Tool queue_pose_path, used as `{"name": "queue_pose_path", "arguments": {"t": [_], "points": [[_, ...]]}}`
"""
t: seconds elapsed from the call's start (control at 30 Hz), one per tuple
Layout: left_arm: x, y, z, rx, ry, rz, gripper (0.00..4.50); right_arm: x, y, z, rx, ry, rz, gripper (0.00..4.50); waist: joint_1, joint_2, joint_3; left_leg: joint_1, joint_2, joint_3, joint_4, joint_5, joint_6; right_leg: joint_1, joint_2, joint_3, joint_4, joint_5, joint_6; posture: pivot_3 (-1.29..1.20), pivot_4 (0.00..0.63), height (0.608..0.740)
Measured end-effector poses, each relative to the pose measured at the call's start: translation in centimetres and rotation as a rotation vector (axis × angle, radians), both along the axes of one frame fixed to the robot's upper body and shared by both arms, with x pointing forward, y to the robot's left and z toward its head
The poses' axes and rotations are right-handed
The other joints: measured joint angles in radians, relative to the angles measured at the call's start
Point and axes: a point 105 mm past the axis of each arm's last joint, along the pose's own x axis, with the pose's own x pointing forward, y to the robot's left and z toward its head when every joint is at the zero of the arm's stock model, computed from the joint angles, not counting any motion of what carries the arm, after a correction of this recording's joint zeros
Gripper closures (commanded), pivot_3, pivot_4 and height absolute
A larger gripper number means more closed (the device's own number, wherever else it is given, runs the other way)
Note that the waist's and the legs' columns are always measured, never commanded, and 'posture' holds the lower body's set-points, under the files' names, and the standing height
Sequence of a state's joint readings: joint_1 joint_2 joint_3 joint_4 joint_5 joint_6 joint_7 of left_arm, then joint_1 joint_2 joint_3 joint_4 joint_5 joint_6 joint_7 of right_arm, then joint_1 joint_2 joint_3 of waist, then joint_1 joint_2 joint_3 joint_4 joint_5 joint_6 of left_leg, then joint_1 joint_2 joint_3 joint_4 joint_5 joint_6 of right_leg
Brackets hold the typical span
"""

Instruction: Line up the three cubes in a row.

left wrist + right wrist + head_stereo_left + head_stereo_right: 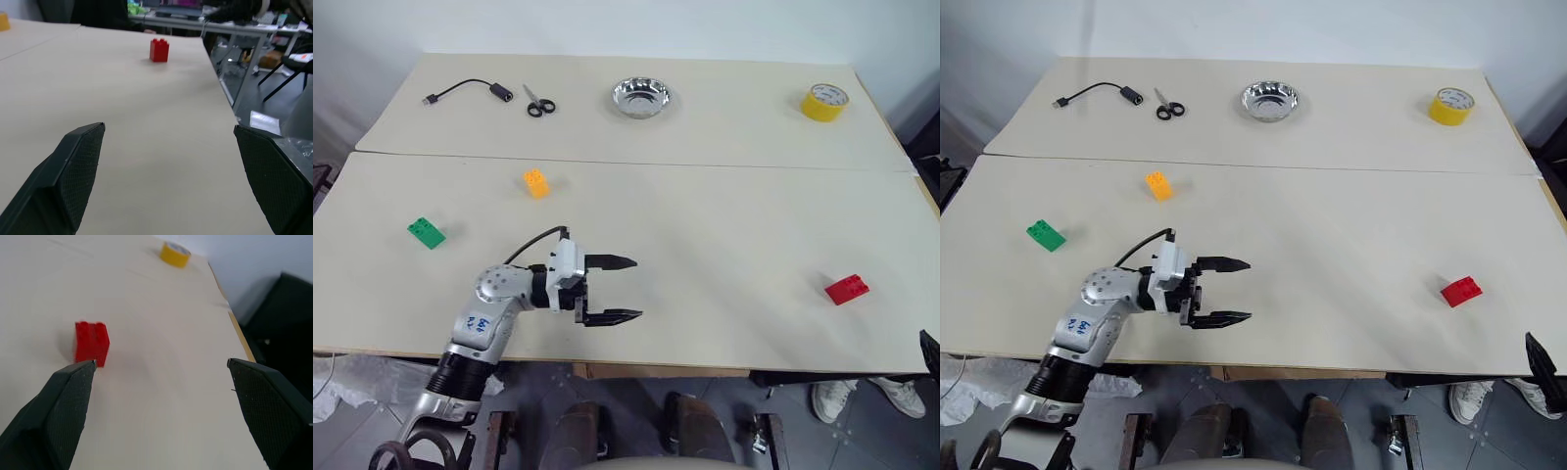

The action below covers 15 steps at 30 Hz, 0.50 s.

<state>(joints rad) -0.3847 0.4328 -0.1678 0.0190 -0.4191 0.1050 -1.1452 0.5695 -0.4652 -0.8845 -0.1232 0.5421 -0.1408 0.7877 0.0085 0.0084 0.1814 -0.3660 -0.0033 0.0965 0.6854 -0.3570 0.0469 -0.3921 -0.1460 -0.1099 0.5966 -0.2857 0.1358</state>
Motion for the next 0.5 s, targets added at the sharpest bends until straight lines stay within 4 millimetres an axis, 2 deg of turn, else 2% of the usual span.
{"name": "queue_pose_path", "arguments": {"t": [0.1,0.27,0.5], "points": [[0.1,0.1,0.1,0.000,0.002,0.002,0.02,1.4,0.4,0.4,0.029,0.079,0.078,0.00,-0.009,0.003,-0.002,0.000,-0.001,0.000,0.000,0.000,0.001,0.000,-0.002,0.001,0.000,0.000,0.000,0.00,0.150,0.740],[0.4,0.3,-0.1,-0.001,0.046,0.011,0.02,5.4,2.2,2.7,-0.010,0.263,0.248,0.00,-0.006,0.004,-0.002,0.000,-0.001,-0.001,0.000,0.000,0.001,0.000,-0.002,0.000,0.000,0.000,0.000,0.00,0.150,0.740],[0.5,0.4,0.1,-0.005,0.037,0.023,0.02,9.4,3.4,1.2,0.057,0.437,0.277,0.00,0.023,0.003,-0.002,-0.005,-0.002,-0.004,0.004,0.000,0.002,0.000,-0.002,-0.004,-0.001,0.000,0.001,0.00,0.150,0.740]]}}
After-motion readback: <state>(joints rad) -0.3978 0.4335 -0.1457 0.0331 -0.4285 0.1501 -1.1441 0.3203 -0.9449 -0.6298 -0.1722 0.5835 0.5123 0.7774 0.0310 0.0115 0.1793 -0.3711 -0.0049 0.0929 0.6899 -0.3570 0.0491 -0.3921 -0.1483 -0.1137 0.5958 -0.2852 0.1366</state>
